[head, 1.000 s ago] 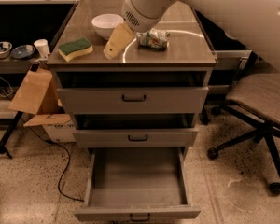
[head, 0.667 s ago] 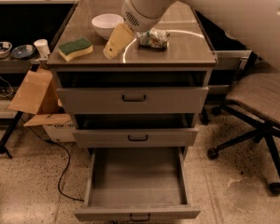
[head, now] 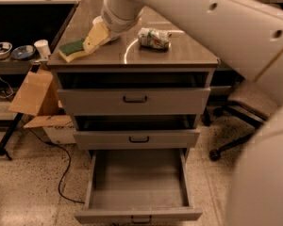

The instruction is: Place sponge into bottom drawer

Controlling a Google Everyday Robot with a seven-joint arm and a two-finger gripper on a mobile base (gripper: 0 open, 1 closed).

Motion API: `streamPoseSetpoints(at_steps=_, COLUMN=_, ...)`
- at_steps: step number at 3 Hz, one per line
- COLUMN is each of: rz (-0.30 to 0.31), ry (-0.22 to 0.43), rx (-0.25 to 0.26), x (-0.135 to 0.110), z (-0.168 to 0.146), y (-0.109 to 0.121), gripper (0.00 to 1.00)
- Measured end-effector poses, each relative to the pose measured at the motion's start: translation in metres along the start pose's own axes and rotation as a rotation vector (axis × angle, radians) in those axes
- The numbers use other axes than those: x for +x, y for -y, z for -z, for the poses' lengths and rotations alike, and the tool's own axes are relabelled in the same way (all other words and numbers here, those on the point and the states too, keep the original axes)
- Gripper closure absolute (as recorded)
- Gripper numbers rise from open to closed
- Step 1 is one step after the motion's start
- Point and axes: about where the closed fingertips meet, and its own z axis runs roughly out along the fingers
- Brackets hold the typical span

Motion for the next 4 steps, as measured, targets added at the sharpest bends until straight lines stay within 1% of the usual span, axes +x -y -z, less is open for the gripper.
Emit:
streamPoseSetpoints(at_steps=1, rz=-0.133, ry=0.003, rx=-0.041, x=-0.033, z=-0.052, y=-0.022, gripper=0.0)
streamPoseSetpoints(at_steps=2, rz=-0.237, ry=0.003, rx=-0.066, x=-0.055, z=-0.092, y=-0.039, gripper=0.0)
streamPoseSetpoints(at_steps=3, rz=-0.282, ry=0.0, rx=-0.08, x=-0.064, z=-0.118, y=-0.055, gripper=0.0)
streamPoseSetpoints(at_steps=4, rz=-0.31, ry=-0.001, rx=-0.095, x=-0.064, z=-0.138, y=-0.063, gripper=0.0)
